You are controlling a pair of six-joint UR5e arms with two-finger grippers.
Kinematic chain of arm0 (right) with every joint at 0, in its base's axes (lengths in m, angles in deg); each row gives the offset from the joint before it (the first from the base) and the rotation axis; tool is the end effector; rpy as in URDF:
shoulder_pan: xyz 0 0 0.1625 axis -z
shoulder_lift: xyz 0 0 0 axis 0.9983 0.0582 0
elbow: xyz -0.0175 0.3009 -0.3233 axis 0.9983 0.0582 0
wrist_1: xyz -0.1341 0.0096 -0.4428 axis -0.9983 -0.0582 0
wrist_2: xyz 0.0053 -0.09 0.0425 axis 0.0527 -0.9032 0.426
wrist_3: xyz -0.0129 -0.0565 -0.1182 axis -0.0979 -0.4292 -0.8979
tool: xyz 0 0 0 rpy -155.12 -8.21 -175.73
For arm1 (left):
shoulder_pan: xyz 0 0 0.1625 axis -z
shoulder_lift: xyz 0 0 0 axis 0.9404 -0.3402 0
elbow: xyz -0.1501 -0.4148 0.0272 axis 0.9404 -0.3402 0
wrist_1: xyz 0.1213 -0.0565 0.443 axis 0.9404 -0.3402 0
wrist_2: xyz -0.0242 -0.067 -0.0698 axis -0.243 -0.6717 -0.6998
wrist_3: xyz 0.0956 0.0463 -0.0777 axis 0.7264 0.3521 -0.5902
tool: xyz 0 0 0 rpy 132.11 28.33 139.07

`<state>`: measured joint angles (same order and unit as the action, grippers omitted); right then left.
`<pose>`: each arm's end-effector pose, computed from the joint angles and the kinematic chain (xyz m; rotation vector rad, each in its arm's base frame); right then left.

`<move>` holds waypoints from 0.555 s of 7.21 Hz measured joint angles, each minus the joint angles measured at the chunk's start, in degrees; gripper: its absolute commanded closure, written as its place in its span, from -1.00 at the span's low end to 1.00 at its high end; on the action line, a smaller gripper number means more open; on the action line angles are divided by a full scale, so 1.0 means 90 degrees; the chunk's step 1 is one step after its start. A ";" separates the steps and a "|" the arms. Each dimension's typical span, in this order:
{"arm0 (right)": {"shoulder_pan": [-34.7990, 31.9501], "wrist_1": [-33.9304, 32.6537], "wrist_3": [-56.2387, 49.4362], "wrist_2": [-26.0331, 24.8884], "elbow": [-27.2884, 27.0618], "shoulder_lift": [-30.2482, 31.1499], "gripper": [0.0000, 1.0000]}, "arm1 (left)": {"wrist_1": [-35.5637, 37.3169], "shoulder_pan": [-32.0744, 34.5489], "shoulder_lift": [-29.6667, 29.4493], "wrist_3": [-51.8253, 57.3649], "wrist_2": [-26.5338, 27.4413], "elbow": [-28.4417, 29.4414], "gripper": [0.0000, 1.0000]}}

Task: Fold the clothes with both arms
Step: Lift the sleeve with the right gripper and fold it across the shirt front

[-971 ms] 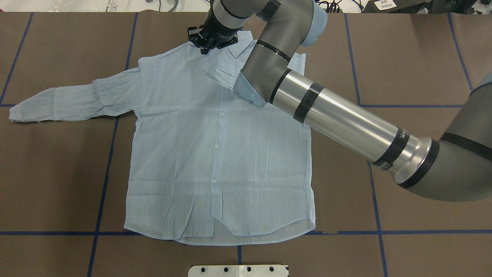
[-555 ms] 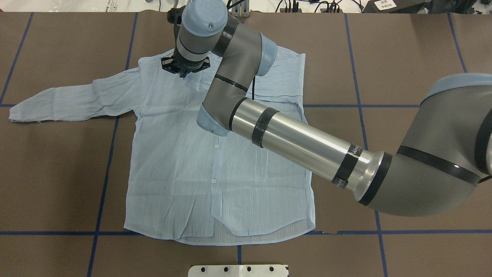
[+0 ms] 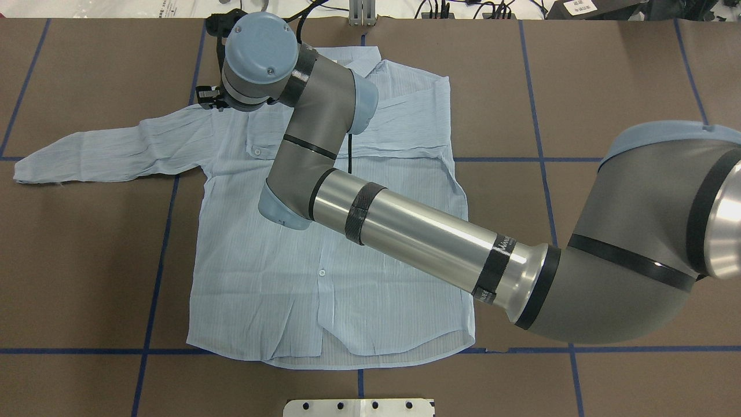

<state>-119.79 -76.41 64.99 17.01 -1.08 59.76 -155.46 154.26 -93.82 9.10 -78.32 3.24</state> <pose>-0.7555 -0.6249 -0.0049 0.5031 -1.1219 -0.0488 0.0224 -0.6283 0.6594 0.3406 0.7701 0.2902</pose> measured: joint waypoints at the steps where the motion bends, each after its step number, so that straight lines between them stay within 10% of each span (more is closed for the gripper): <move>1: 0.0004 -0.0016 0.0161 -0.0015 -0.0006 0.0011 -0.99 | -0.0090 -0.0003 -0.0007 -0.0122 0.0002 0.0042 -1.00; 4: -0.0062 -0.1490 0.0782 0.0023 -0.1242 0.0598 -1.00 | -0.1573 -0.0273 0.0095 -0.1853 0.0145 0.0399 -0.98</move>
<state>-120.34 -89.83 72.02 17.22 -12.26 65.15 -169.62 151.80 -92.96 -7.58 -77.01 6.83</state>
